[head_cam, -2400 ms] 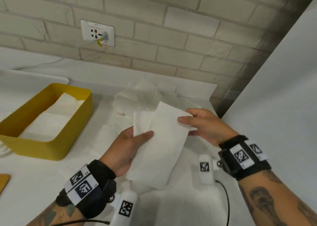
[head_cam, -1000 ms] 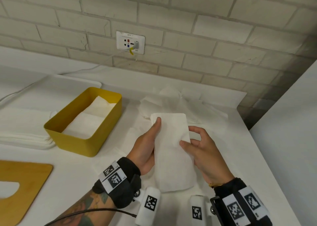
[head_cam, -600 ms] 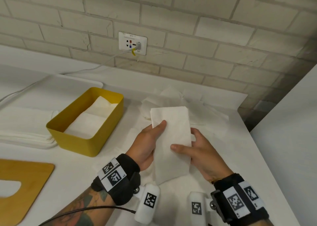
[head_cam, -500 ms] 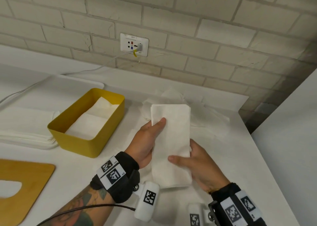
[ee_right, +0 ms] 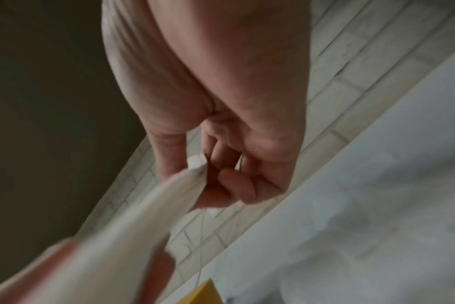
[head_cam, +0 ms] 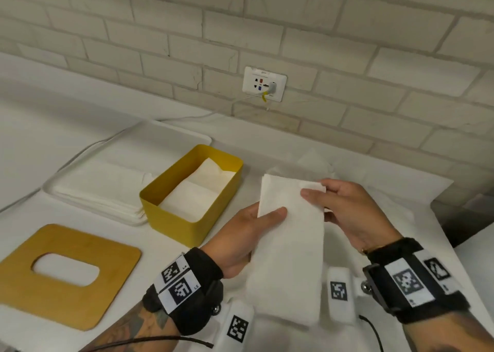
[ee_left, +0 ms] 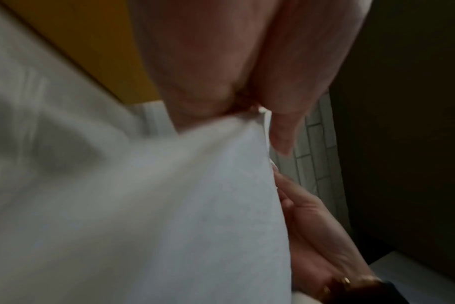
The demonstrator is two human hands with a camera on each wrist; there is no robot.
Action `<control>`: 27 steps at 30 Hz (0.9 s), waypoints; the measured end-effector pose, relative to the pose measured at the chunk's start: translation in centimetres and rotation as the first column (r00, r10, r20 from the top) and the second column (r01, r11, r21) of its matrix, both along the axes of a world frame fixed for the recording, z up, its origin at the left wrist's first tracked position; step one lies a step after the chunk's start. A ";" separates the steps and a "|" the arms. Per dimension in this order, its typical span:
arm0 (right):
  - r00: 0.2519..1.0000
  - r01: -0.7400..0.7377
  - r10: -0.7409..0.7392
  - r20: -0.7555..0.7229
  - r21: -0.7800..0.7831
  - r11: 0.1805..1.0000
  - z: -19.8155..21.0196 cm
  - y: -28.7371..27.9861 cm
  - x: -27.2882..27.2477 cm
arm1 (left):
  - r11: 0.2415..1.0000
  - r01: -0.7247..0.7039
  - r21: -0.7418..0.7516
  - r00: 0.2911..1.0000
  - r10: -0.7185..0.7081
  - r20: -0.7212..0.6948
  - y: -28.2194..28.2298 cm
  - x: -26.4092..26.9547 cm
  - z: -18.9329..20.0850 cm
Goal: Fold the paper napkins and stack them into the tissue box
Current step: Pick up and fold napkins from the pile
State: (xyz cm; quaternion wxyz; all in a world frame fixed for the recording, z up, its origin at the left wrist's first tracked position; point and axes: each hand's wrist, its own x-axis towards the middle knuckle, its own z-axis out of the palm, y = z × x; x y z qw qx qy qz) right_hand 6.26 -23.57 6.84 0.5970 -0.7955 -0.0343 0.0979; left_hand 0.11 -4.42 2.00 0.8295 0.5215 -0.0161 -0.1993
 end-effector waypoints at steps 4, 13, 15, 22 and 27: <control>0.998 0.061 -0.063 0.027 0.084 0.995 1.6 4.0 4.3 | 0.935 -0.158 0.318 0.980 0.110 0.164 5.3 -1.6 1.6; 0.968 -0.065 0.128 0.218 -0.275 0.959 1.4 13.4 11.4 | 0.262 -0.615 0.744 0.765 0.424 0.484 15.1 0.0 3.8; 0.954 -0.067 0.188 0.235 -0.445 0.893 0.1 15.2 12.4 | 0.177 -0.540 0.823 0.815 0.354 0.458 15.1 0.8 3.2; 0.912 -0.057 0.359 0.200 -0.804 0.592 -3.4 17.6 12.8 | -0.090 -0.316 0.945 0.942 0.091 0.324 14.7 2.9 0.4; 0.841 0.026 0.447 0.303 -0.850 0.526 -4.0 18.0 12.2 | -0.181 -0.189 0.965 0.981 0.020 0.195 14.2 3.2 0.9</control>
